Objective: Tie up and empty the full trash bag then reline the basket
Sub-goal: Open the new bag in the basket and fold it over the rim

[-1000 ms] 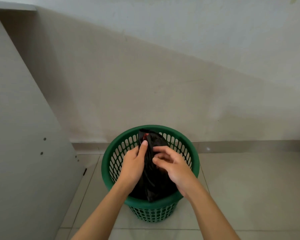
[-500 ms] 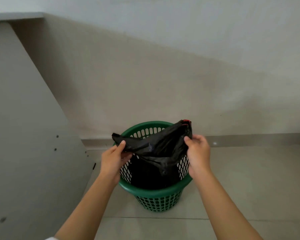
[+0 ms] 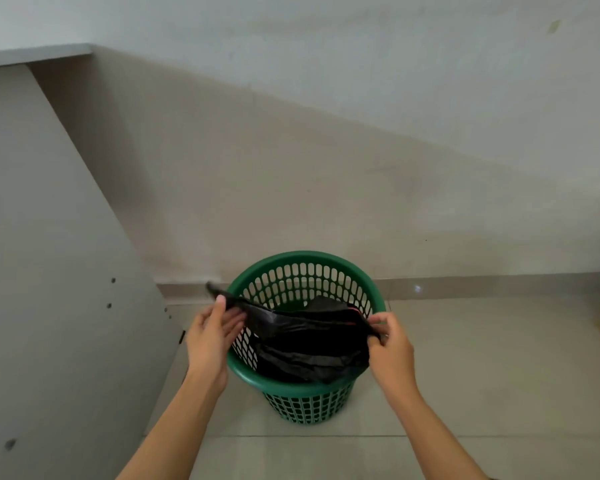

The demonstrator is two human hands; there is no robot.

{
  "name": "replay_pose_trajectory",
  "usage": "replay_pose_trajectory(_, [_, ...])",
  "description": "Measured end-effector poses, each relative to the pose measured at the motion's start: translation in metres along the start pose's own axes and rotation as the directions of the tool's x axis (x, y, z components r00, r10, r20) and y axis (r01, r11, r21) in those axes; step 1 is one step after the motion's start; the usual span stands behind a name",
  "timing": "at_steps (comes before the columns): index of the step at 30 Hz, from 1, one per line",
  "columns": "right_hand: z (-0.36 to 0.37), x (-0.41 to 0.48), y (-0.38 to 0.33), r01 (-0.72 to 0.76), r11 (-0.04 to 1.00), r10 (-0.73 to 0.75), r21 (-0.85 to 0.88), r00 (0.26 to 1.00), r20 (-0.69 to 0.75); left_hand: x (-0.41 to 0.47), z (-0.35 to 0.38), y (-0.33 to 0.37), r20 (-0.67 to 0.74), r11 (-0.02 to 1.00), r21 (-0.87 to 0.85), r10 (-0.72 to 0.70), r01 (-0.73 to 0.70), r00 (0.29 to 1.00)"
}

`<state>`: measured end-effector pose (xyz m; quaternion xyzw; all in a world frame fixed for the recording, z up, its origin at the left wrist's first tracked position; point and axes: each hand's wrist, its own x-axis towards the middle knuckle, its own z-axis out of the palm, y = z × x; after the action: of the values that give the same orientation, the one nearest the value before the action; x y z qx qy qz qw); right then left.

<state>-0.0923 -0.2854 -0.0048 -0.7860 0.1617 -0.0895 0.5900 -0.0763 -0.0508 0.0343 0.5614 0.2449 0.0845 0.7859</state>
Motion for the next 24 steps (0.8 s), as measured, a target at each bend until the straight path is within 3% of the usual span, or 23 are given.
replay_pose_trajectory(2, [0.004,-0.001,-0.003,-0.048,0.999,0.045,0.025,0.995,0.087,-0.004,0.006,-0.002,0.057,0.964,0.253,0.067,-0.079,0.996])
replay_pose_trajectory(4, [0.004,-0.002,-0.001,-0.074,0.996,0.067,0.042,0.988,0.143,-0.011,0.011,-0.013,0.105,0.841,0.518,0.119,-0.156,0.987])
replay_pose_trajectory(6, [0.003,-0.004,-0.001,-0.077,0.996,0.068,0.044,0.982,0.178,-0.02,0.016,-0.025,0.172,0.767,0.611,0.112,-0.195,0.979])
replay_pose_trajectory(10, [-0.001,-0.009,-0.004,-0.062,0.993,0.035,0.1,0.968,0.248,-0.027,0.026,-0.045,0.322,0.691,0.674,0.045,-0.262,0.946])
replay_pose_trajectory(13, [-0.008,-0.013,-0.009,-0.157,0.96,0.092,0.232,0.959,0.268,-0.027,0.032,-0.041,0.389,0.659,0.669,0.081,-0.342,0.918])
replay_pose_trajectory(16, [-0.018,-0.012,-0.014,-0.226,0.919,0.138,0.323,0.952,0.273,-0.013,0.035,-0.018,0.326,0.718,0.583,0.222,-0.381,0.919])
replay_pose_trajectory(18, [-0.023,-0.011,-0.018,-0.233,0.903,0.133,0.362,0.951,0.279,-0.006,0.039,0.002,0.283,0.779,0.513,0.242,-0.36,0.928])
replay_pose_trajectory(20, [-0.025,-0.01,-0.024,-0.218,0.897,0.108,0.384,0.951,0.289,-0.012,0.046,0.019,0.358,0.677,0.573,0.299,-0.461,0.885])
replay_pose_trajectory(22, [-0.025,-0.011,-0.031,-0.199,0.902,0.082,0.383,0.95,0.3,-0.03,0.052,0.028,0.498,0.513,0.586,0.382,-0.627,0.779])
replay_pose_trajectory(24, [-0.022,-0.012,-0.038,-0.183,0.909,0.057,0.375,0.945,0.322,-0.052,0.057,0.026,0.618,0.434,0.559,0.351,-0.707,0.704])
